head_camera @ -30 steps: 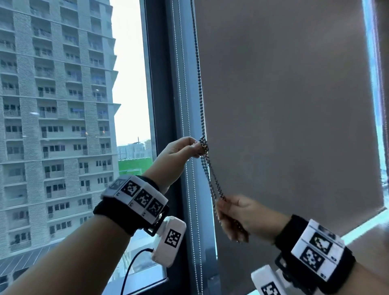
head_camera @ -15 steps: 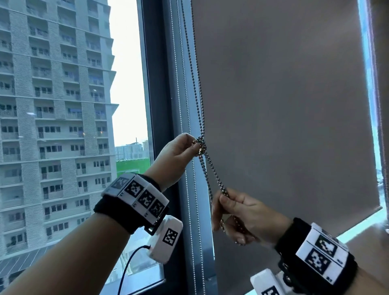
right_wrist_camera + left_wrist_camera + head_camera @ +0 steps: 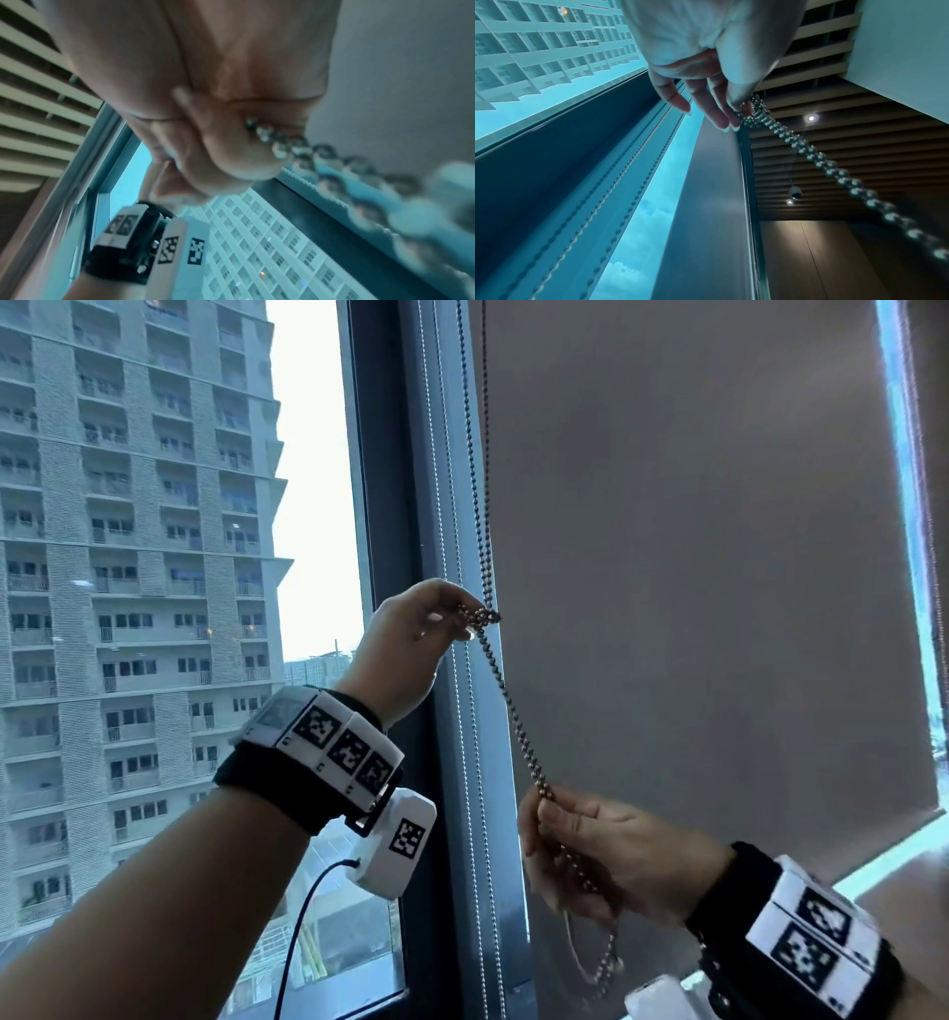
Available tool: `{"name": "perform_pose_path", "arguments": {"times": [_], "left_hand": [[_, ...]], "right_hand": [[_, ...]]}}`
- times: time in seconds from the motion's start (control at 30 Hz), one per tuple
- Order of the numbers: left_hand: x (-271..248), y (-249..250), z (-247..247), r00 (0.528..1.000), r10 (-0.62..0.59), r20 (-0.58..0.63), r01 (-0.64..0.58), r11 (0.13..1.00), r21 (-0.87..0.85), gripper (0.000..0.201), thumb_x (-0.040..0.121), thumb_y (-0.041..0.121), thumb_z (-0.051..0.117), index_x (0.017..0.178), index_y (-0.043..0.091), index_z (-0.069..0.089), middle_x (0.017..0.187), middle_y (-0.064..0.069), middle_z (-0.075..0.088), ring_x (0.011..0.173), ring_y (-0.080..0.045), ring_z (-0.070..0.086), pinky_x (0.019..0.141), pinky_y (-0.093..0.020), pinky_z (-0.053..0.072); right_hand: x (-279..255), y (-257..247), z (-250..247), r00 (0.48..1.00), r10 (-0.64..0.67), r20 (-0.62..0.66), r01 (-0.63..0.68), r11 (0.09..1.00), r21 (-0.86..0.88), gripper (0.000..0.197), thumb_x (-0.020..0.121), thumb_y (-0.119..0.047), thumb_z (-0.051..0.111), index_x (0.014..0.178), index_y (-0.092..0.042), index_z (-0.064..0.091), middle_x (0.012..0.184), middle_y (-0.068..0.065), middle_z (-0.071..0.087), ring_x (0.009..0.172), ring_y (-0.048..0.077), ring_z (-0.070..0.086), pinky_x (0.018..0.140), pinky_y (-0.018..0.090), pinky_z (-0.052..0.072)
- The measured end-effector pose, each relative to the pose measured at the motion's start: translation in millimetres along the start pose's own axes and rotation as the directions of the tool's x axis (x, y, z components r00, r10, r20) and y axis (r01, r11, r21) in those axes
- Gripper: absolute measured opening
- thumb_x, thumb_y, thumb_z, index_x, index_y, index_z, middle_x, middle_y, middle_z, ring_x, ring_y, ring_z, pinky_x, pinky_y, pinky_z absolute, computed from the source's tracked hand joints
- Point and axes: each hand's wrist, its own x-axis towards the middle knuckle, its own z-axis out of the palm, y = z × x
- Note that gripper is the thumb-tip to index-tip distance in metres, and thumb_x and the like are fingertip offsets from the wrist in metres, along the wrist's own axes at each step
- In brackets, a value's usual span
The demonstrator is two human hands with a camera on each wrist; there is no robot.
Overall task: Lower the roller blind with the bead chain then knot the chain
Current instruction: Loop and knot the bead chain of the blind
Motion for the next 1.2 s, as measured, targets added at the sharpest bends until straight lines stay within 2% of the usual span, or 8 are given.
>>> {"name": "perform_pose_path", "arguments": {"times": [0.23,0.33,0.53,0.67,0.77,0.9,1.07,1.2], "left_hand": [[-19.3,-2.7,11.9,0.994,-0.074,0.075,0.075,0.997,-0.012,0.03,0.084,0.003,0.062,0.085,0.033,0.059,0.082,0.009,0.066,0.069,-0.001,0.062,0.074,-0.017,0.051],[-33.4,-2.9,14.5,0.995,0.057,0.076,-0.068,0.986,0.155,0.038,0.079,0.011,0.068,0.105,0.034,0.052,0.096,0.009,0.06,0.084,-0.001,0.059,0.081,-0.019,0.048],[-42.4,10.0,14.7,0.888,0.404,0.219,-0.447,0.646,0.619,0.042,0.073,0.032,0.068,0.113,0.033,0.055,0.125,0.001,0.056,0.124,-0.019,0.045,0.101,-0.04,0.035],[-41.0,6.6,15.6,0.798,0.421,0.432,-0.603,0.533,0.594,0.014,0.082,0.041,0.062,0.083,0.029,0.068,0.097,0.01,0.068,0.127,-0.018,0.049,0.11,-0.044,0.029],[-40.3,7.2,14.3,0.792,0.428,0.436,-0.61,0.522,0.596,0.021,0.088,0.038,0.056,0.075,0.024,0.067,0.074,0.008,0.065,0.101,-0.016,0.064,0.113,-0.04,0.026],[-37.9,12.1,12.9,0.823,0.355,0.444,-0.563,0.615,0.552,0.021,0.087,0.026,0.05,0.069,0.016,0.057,0.058,0.004,0.054,0.061,-0.022,0.056,0.102,-0.041,0.04],[-35.8,20.5,7.1,0.936,0.183,0.299,-0.245,0.951,0.186,0.01,0.073,0.022,0.05,0.069,0.015,0.054,0.06,0.003,0.048,0.056,-0.016,0.046,0.057,-0.028,0.038],[-24.8,31.7,6.6,0.987,0.009,0.158,0.018,0.986,-0.164,0.007,0.073,0.017,0.057,0.067,0.016,0.054,0.056,0.0,0.047,0.049,-0.011,0.042,0.049,-0.024,0.037]], "right_hand": [[7.1,35.7,12.8,0.988,0.034,-0.153,-0.074,0.961,-0.268,0.028,0.097,-0.032,0.037,0.073,-0.023,0.049,0.048,-0.007,0.047,0.037,0.007,0.032,0.032,0.015,0.025],[8.7,39.3,13.0,0.986,0.053,-0.155,-0.097,0.952,-0.289,0.028,0.098,-0.029,0.035,0.074,-0.022,0.049,0.046,-0.008,0.048,0.034,0.005,0.031,0.032,0.015,0.026],[7.4,31.8,15.5,0.984,0.055,-0.17,-0.113,0.929,-0.353,0.028,0.1,-0.021,0.034,0.075,-0.018,0.048,0.048,-0.003,0.047,0.033,0.003,0.032,0.036,0.013,0.028],[8.2,27.0,17.4,0.983,0.041,-0.179,-0.109,0.915,-0.389,0.03,0.099,-0.02,0.034,0.073,-0.019,0.049,0.046,-0.007,0.048,0.034,0.001,0.035,0.039,0.012,0.029],[10.3,25.5,14.2,0.978,0.006,-0.206,-0.08,0.932,-0.353,0.029,0.099,-0.024,0.036,0.074,-0.018,0.05,0.047,-0.007,0.048,0.037,0.004,0.039,0.039,0.015,0.031],[14.3,20.4,3.6,0.953,-0.089,-0.289,0.024,0.975,-0.221,0.026,0.093,-0.034,0.045,0.074,-0.018,0.054,0.05,-0.002,0.049,0.038,0.011,0.039,0.036,0.02,0.034],[18.7,-5.4,-7.7,0.857,-0.266,-0.44,0.224,0.963,-0.146,0.011,0.082,-0.03,0.052,0.087,-0.021,0.049,0.056,-0.002,0.047,0.041,0.009,0.033,0.037,0.018,0.03],[23.1,-36.9,-9.1,0.774,-0.439,-0.457,0.377,0.899,-0.223,0.021,0.092,-0.006,0.045,0.082,-0.024,0.042,0.055,-0.008,0.046,0.041,0.008,0.031,0.038,0.019,0.025]]}}
